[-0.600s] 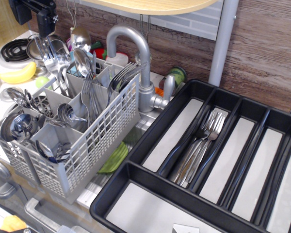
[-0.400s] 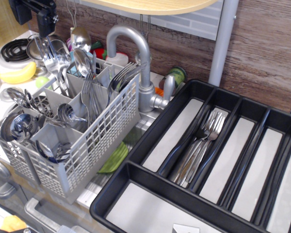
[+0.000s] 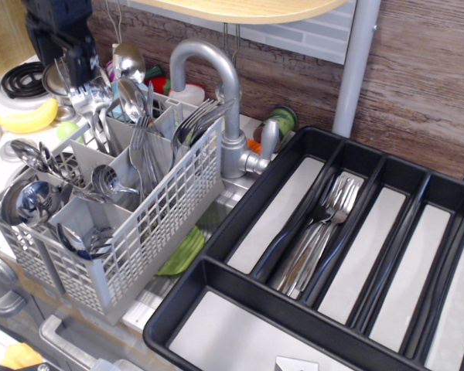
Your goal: Put fork from basket to tray
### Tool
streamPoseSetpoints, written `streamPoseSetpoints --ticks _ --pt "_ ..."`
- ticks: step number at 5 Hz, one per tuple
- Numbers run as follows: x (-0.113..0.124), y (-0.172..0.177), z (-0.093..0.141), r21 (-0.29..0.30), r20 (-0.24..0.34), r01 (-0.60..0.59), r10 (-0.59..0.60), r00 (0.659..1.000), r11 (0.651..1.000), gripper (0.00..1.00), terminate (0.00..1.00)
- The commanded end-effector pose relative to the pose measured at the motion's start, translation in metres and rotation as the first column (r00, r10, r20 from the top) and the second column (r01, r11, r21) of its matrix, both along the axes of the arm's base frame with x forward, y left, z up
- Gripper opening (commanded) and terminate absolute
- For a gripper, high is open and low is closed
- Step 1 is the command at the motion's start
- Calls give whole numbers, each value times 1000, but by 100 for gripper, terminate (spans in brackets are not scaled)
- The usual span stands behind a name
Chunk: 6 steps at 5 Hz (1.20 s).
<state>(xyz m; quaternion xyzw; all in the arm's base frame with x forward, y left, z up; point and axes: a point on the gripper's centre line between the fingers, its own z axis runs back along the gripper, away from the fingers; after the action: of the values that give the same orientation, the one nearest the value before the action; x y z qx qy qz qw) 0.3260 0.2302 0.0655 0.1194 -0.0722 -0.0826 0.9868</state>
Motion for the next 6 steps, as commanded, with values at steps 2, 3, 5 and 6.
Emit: streamPoseSetpoints --ticks 2,3,5,6 --pt "2 8 15 108 155 53 -69 986 993 0 0" --pt "2 9 21 103 140 44 -58 988 994 0 0" --pt "2 8 28 28 75 16 -18 997 999 0 0" --pt "0 3 41 -63 12 -41 42 999 997 0 0"
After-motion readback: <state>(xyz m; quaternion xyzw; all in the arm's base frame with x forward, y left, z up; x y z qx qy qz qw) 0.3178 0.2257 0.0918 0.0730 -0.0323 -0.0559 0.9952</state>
